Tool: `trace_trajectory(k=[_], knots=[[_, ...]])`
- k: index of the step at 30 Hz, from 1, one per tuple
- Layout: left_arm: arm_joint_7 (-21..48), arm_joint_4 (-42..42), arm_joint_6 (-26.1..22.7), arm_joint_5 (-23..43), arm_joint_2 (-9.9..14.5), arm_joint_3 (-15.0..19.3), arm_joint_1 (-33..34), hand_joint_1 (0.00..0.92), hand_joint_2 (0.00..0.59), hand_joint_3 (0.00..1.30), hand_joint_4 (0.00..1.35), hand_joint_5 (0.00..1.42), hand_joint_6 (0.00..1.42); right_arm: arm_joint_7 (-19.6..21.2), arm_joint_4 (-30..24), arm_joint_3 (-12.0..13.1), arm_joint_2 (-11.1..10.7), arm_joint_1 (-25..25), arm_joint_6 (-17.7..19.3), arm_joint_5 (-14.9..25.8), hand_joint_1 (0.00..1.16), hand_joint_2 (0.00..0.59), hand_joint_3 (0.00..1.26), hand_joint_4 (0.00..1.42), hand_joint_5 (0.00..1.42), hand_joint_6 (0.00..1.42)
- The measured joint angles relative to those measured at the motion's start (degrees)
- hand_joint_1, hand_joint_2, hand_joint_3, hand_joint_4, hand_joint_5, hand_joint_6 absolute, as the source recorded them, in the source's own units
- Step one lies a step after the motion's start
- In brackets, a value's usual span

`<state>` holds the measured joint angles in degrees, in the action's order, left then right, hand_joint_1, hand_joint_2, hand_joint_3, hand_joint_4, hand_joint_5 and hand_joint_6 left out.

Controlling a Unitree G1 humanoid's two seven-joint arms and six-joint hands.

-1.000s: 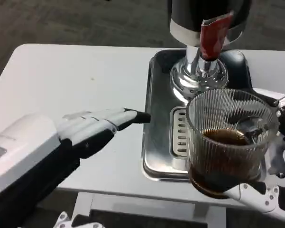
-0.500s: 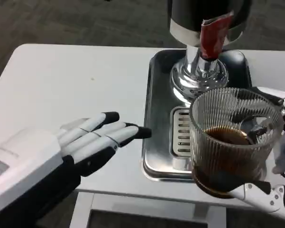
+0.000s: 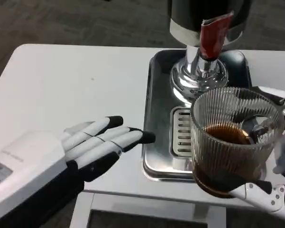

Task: Grasp the cup under the faucet to collect the drink, then remove the cup.

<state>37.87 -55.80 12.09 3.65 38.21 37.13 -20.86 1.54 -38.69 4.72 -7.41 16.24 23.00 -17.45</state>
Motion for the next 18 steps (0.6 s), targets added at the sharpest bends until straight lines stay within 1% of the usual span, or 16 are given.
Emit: trace_trajectory(k=[18], knots=[[0.0, 0.0, 0.1, 0.0, 0.0, 0.0, -1.0, 0.0, 0.06, 0.08, 0.0, 0.0, 0.04, -0.9, -0.1, 0.2, -0.1, -0.1, 0.0, 0.0, 0.78, 0.224, 0.93, 1.08, 1.27, 1.42]])
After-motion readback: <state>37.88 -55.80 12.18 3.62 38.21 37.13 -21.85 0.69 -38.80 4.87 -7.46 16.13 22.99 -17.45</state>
